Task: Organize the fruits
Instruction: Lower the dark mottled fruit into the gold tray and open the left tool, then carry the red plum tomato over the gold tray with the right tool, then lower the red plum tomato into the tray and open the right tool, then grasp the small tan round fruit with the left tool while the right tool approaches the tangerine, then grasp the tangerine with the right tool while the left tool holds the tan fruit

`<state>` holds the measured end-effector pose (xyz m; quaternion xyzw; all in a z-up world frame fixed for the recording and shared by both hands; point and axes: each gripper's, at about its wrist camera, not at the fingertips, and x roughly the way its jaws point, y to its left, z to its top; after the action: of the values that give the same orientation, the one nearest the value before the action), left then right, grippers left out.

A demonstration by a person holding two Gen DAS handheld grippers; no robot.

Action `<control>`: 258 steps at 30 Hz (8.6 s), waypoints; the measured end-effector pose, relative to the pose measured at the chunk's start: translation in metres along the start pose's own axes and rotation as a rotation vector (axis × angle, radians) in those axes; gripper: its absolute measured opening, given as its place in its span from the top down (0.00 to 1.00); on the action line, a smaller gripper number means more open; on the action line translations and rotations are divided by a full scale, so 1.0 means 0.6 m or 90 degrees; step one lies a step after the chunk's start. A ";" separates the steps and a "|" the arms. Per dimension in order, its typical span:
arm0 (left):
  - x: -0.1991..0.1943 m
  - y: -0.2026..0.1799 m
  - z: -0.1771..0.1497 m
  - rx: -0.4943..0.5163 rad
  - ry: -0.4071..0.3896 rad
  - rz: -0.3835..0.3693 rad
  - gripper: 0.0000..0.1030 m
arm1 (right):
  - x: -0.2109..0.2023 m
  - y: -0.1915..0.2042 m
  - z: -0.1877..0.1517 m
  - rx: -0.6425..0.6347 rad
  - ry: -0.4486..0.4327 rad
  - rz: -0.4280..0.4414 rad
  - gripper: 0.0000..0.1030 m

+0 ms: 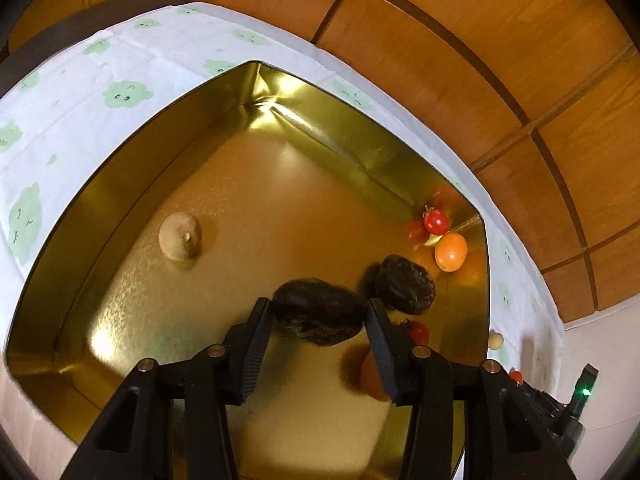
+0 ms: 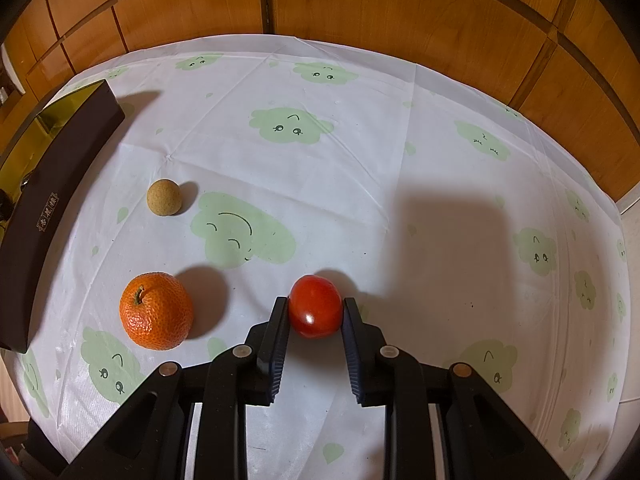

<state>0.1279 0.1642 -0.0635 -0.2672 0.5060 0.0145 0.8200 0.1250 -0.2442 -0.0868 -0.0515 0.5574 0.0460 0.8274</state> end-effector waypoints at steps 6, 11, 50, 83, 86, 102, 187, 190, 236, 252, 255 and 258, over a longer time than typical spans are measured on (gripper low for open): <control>-0.018 -0.008 0.001 0.025 -0.036 0.021 0.54 | 0.000 0.000 -0.001 -0.002 -0.001 -0.002 0.75; -0.042 -0.016 -0.016 0.060 -0.076 0.055 0.54 | -0.001 0.001 -0.001 -0.003 -0.001 -0.002 0.75; -0.108 -0.092 -0.139 0.258 -0.167 0.103 0.39 | -0.005 0.006 -0.008 -0.004 -0.012 -0.011 0.75; -0.120 -0.037 -0.131 0.208 -0.184 0.119 0.38 | -0.117 0.114 0.006 -0.069 -0.087 0.144 0.75; -0.123 -0.032 -0.129 0.202 -0.188 0.121 0.38 | -0.131 0.152 0.003 -0.093 -0.095 0.178 0.75; -0.147 0.021 -0.110 0.158 -0.215 0.154 0.39 | -0.157 0.392 0.007 -0.258 -0.087 0.305 0.75; -0.107 -0.209 -0.195 0.424 -0.158 0.057 0.38 | -0.107 -0.085 -0.002 0.128 -0.118 0.048 0.68; -0.100 -0.244 -0.199 0.451 -0.148 0.029 0.39 | -0.111 -0.093 -0.002 0.145 -0.122 0.048 0.68; 0.101 -0.359 -0.210 0.480 0.010 -0.051 0.76 | -0.108 -0.095 0.005 0.150 -0.120 0.051 0.68; 0.076 -0.298 -0.305 0.539 -0.030 -0.037 0.75 | -0.101 -0.070 0.004 0.121 -0.115 0.098 0.68; 0.073 -0.295 -0.310 0.537 -0.033 -0.039 0.75 | -0.101 -0.056 0.005 0.105 -0.112 0.152 0.68; 0.074 -0.294 -0.310 0.536 -0.035 -0.040 0.75 | -0.096 -0.026 0.004 0.066 -0.093 0.204 0.64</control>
<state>0.0484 -0.0820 -0.0904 0.0766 0.4375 -0.2115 0.8706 0.1078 -0.2607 -0.0323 0.0841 0.4982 0.1526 0.8494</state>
